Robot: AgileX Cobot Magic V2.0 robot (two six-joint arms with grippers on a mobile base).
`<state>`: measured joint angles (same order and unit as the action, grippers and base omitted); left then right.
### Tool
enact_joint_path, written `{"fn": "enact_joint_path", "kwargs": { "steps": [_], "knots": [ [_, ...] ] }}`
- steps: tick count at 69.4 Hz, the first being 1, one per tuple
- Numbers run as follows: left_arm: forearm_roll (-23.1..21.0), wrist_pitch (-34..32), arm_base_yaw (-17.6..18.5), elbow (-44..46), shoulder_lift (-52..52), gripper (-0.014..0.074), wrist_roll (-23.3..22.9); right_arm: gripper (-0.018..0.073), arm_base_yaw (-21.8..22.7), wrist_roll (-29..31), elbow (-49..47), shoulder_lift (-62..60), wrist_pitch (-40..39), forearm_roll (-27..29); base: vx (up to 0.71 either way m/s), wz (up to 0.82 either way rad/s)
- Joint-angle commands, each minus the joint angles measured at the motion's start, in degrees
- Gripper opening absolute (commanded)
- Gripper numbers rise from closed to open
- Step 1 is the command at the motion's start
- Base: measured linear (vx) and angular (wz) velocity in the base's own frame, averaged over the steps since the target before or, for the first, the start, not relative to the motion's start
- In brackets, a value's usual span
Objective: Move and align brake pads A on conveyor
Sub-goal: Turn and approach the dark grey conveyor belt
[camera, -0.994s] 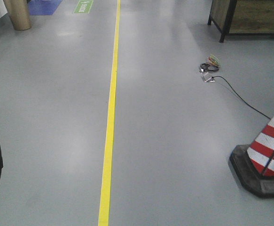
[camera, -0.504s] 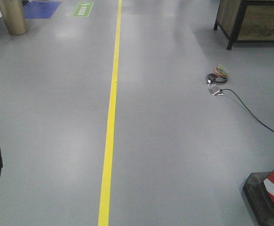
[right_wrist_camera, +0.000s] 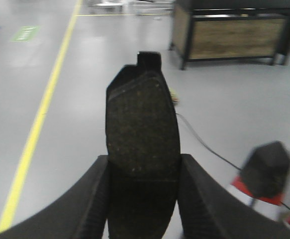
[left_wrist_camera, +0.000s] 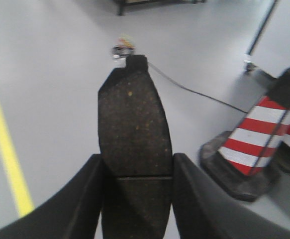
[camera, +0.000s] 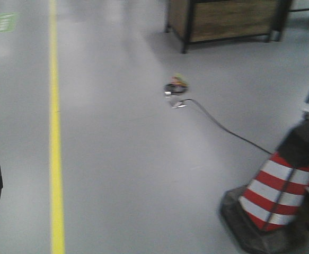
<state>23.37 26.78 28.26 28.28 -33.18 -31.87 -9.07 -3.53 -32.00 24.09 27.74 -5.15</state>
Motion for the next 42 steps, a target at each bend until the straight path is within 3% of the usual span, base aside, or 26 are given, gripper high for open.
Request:
{"fn": "enact_joint_path", "kwargs": {
  "steps": [1, 42],
  "knots": [
    [0.89, -4.93, 0.21, 1.66, -0.02, -0.0006, -0.49, -0.0004, 0.44, 0.49, -1.60, 0.30, -5.74, -0.61, 0.23, -0.91],
    [0.89, -4.93, 0.21, 1.66, -0.02, -0.0006, -0.49, -0.0004, 0.44, 0.49, -1.60, 0.30, -5.74, -0.61, 0.20, -0.81]
  ]
}}
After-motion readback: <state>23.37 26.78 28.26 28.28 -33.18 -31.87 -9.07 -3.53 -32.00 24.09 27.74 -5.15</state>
